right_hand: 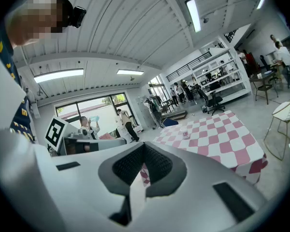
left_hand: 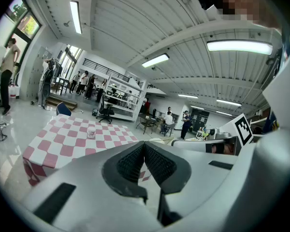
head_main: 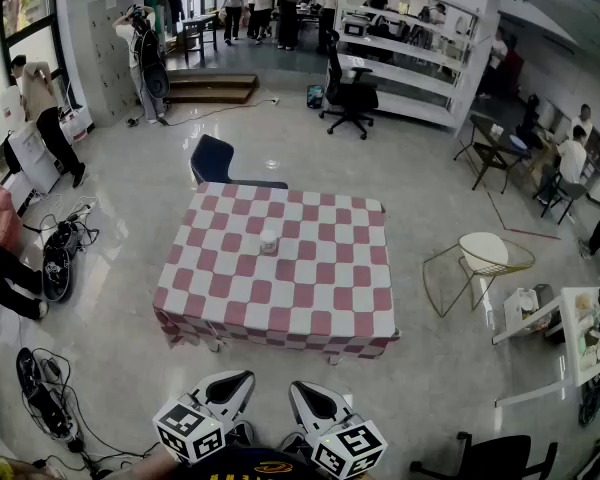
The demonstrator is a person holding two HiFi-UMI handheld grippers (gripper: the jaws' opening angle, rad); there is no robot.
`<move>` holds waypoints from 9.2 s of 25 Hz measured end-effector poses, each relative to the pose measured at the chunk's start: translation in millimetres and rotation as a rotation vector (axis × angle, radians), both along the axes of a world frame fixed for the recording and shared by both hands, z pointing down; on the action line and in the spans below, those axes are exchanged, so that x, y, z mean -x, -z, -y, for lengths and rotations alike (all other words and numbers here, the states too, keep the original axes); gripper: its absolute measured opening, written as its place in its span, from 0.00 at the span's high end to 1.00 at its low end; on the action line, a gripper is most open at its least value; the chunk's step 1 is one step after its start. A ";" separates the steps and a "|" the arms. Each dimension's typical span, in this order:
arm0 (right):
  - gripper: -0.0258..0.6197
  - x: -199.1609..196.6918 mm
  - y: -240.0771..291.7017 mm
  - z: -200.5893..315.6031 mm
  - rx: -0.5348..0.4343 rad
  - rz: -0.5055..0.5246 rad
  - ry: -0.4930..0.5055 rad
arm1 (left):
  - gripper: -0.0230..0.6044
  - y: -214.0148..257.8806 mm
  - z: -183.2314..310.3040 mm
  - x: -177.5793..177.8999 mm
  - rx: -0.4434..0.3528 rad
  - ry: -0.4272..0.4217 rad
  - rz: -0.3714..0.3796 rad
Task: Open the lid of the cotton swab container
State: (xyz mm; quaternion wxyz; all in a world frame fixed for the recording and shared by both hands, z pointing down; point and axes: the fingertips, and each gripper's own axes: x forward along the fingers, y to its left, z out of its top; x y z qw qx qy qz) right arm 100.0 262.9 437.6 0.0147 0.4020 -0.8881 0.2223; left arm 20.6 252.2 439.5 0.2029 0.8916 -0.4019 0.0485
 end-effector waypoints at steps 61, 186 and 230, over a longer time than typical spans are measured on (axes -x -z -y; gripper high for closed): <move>0.94 54.2 -46.6 136.1 0.172 -0.038 -0.248 | 0.96 -35.5 153.5 77.4 0.083 -0.133 -0.075; 0.94 -24.4 -30.9 375.8 0.108 -0.092 -0.212 | 0.58 -113.4 437.4 15.6 -0.086 -0.326 0.369; 0.56 87.6 23.5 346.8 -0.253 -0.488 0.461 | 0.58 -25.7 333.5 -11.1 -0.262 -0.569 0.348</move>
